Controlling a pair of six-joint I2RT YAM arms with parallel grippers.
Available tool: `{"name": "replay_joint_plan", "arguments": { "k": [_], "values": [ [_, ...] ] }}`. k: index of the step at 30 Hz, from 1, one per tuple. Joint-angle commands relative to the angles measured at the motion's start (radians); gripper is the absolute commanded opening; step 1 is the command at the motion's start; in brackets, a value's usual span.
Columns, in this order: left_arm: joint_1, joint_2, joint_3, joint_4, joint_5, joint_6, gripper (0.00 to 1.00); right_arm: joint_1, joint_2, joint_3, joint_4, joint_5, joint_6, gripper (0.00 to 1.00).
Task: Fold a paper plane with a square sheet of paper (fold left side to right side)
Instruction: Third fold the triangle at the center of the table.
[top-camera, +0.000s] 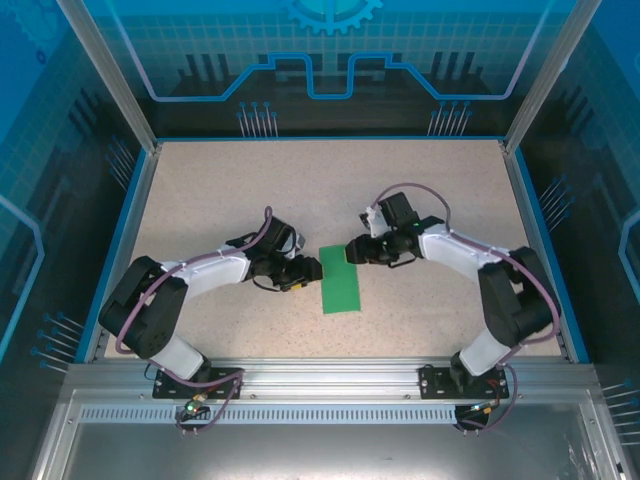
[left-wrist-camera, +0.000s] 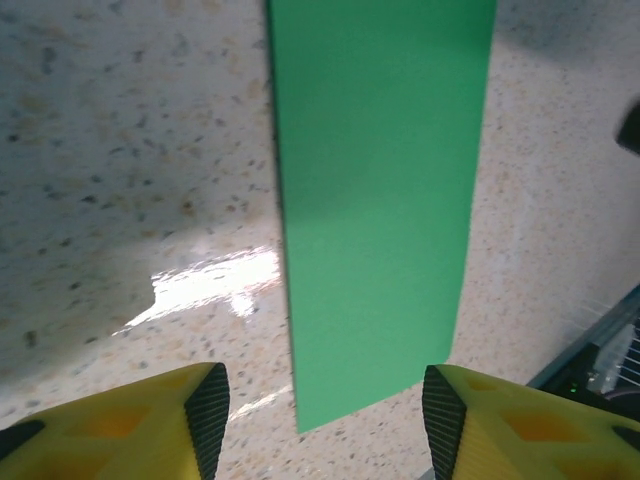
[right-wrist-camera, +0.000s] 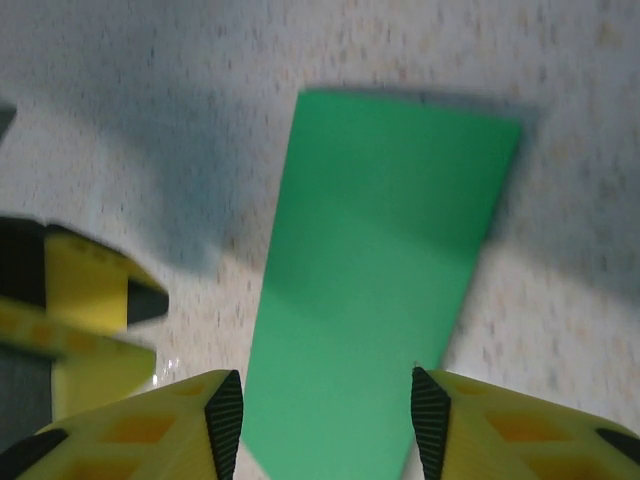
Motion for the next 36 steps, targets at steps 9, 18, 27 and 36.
{"name": "replay_joint_plan", "arguments": {
  "k": [9, 18, 27, 36],
  "values": [
    [0.004, 0.032, -0.009, 0.060, 0.064, -0.017, 0.60, 0.025, 0.235, 0.159, 0.027, 0.009, 0.011, 0.49],
    [-0.001, 0.050, -0.007, 0.048, 0.065, -0.013, 0.60, 0.027, 0.287, 0.157, -0.019, 0.042, -0.029, 0.46],
    [-0.047, 0.107, 0.019, 0.064, 0.064, -0.020, 0.58, 0.028, 0.299, 0.140, -0.023, 0.043, -0.048, 0.45],
    [-0.064, 0.132, 0.024, 0.090, 0.074, -0.028, 0.46, 0.032, 0.295, 0.149, -0.026, 0.039, -0.047, 0.45]
  ]
}}
